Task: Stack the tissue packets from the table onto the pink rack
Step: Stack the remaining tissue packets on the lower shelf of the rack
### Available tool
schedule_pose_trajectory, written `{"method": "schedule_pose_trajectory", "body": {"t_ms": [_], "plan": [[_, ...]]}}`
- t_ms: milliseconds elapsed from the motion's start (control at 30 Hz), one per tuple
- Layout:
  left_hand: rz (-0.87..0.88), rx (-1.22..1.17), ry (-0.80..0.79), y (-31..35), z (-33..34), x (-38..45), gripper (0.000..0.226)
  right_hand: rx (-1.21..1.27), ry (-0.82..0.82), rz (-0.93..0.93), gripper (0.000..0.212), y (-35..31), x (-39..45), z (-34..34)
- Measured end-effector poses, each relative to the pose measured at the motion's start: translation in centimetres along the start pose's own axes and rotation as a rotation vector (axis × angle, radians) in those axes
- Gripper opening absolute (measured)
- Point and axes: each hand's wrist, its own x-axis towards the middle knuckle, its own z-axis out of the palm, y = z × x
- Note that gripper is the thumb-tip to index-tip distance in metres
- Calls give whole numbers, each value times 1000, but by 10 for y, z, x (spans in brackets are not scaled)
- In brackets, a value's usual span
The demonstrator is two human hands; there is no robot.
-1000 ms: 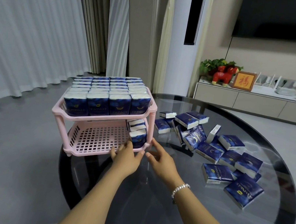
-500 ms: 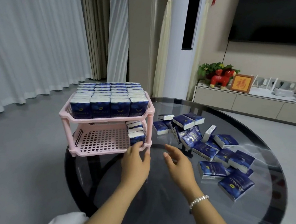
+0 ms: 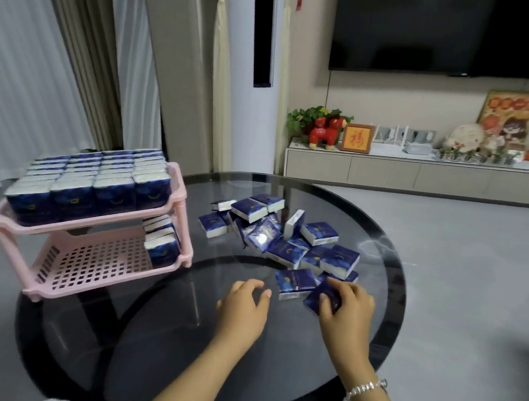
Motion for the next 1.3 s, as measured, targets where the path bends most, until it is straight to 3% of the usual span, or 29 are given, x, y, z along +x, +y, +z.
{"method": "schedule_pose_trajectory", "body": {"t_ms": [200,300,400,600,767,933,1133,1300], "plan": [[-89,76,-47,14,22,32,52,15,-30,126,54,15,11,-6],[-90,160,-111,18,29,43,63,69,-101,148,53,20,13,-1],[-72,149,-95,18,30,46,57,114,-109,157,47,21,14,-1],[3,-206,-42,9,21,32,40,226,-137,217,37,13,16,0],[34,-504,-98,-6,-15,27,53,740,-234,309,44,-12,8,-1],[24,-625,-177,-27,-46,22,54,987,-337,418,44,-31,3,21],[-103,-994,-177,-34,-55,22,45,935,-302,402,32,-49,-8,48],[-86,-1083,-248,-31,-55,25,42,845,-327,396,38,-53,-12,63]]}}
